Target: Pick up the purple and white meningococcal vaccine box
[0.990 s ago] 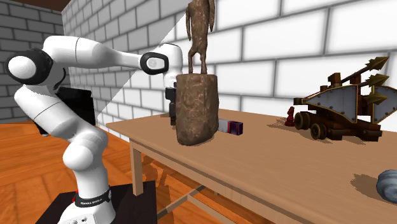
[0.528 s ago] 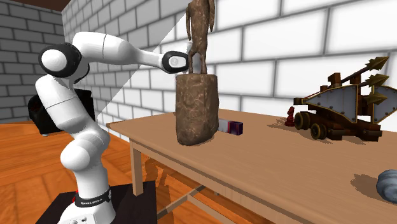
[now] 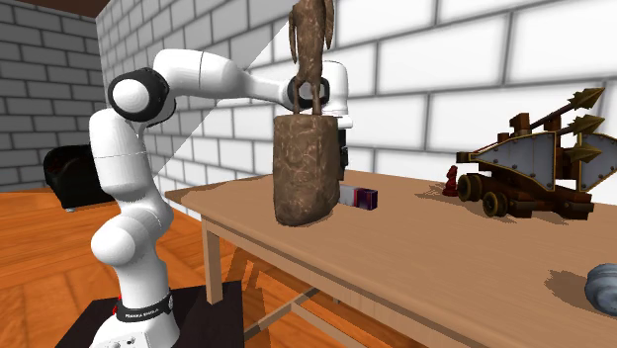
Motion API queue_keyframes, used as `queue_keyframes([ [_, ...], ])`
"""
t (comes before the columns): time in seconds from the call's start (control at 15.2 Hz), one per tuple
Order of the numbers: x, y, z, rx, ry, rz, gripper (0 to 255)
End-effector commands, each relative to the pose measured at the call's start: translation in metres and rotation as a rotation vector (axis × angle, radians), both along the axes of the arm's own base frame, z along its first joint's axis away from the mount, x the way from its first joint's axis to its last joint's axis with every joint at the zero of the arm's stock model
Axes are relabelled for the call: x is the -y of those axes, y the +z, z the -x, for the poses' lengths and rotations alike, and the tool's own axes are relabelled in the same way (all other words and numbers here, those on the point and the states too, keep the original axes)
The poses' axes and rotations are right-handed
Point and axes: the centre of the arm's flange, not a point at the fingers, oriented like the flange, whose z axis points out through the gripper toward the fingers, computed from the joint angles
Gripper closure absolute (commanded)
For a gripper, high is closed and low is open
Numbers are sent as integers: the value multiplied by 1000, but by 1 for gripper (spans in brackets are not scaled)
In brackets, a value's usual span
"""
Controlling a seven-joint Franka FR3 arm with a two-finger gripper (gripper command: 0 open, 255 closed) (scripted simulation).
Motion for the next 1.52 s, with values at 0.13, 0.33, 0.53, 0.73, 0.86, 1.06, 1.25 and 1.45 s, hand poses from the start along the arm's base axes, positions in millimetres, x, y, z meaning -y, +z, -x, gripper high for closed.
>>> queue_keyframes([
  [0.13, 20, -2, -32, -2, -119, 9, 0],
  [0.33, 20, -18, -32, -2, -119, 9, 0],
  [0.53, 20, -34, -32, -2, -119, 9, 0],
  [0.73, 20, -36, -32, -2, -119, 9, 255],
  [0.86, 20, -36, -32, -2, -119, 9, 255],
  [1.06, 20, -36, -32, -2, -119, 9, 255],
  [1.25, 20, -36, -32, -2, -119, 9, 255],
  [1.45, 20, -26, -32, -2, -119, 9, 255],
])
